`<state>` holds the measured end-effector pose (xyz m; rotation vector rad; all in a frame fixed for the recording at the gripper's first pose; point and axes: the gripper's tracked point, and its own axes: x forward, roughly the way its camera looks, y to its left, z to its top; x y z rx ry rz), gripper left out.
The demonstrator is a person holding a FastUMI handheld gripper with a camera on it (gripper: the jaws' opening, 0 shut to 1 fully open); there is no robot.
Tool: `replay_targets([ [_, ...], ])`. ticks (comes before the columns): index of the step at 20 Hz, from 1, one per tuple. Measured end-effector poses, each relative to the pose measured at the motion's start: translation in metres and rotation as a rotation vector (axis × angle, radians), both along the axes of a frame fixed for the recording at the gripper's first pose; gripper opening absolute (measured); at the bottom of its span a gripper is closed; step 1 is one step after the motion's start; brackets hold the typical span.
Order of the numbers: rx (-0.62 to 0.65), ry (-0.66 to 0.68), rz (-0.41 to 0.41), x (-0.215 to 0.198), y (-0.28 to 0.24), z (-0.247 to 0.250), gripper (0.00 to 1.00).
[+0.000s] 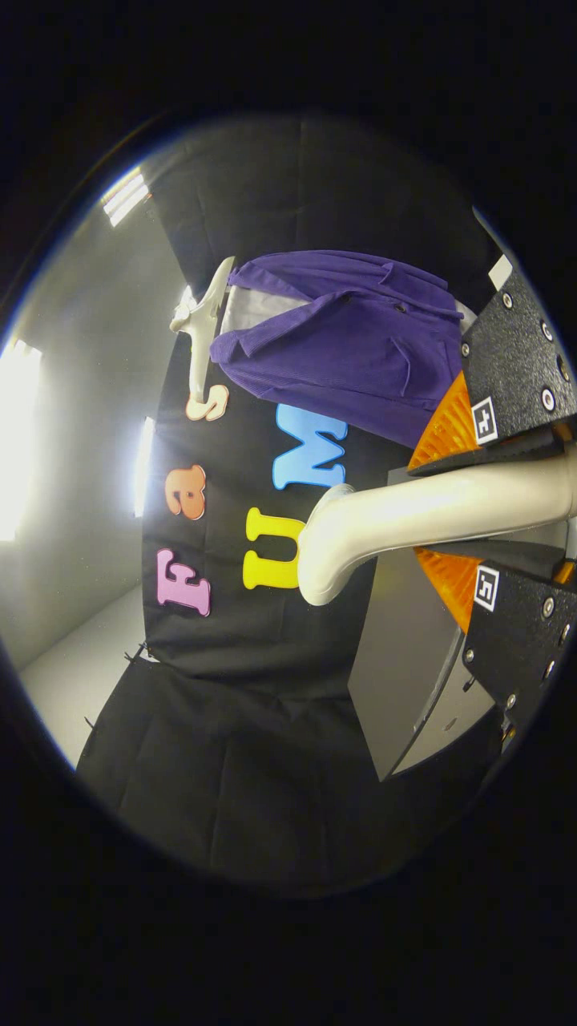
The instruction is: Iron the clothes twice with a garment steamer, once on the left side and once on the right side.
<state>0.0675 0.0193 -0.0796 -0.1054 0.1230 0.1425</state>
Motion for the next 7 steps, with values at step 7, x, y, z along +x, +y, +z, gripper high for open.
replay_targets([
  [7,0.030,-0.012,0.060,-0.019,-0.023,0.012,0.40],
])
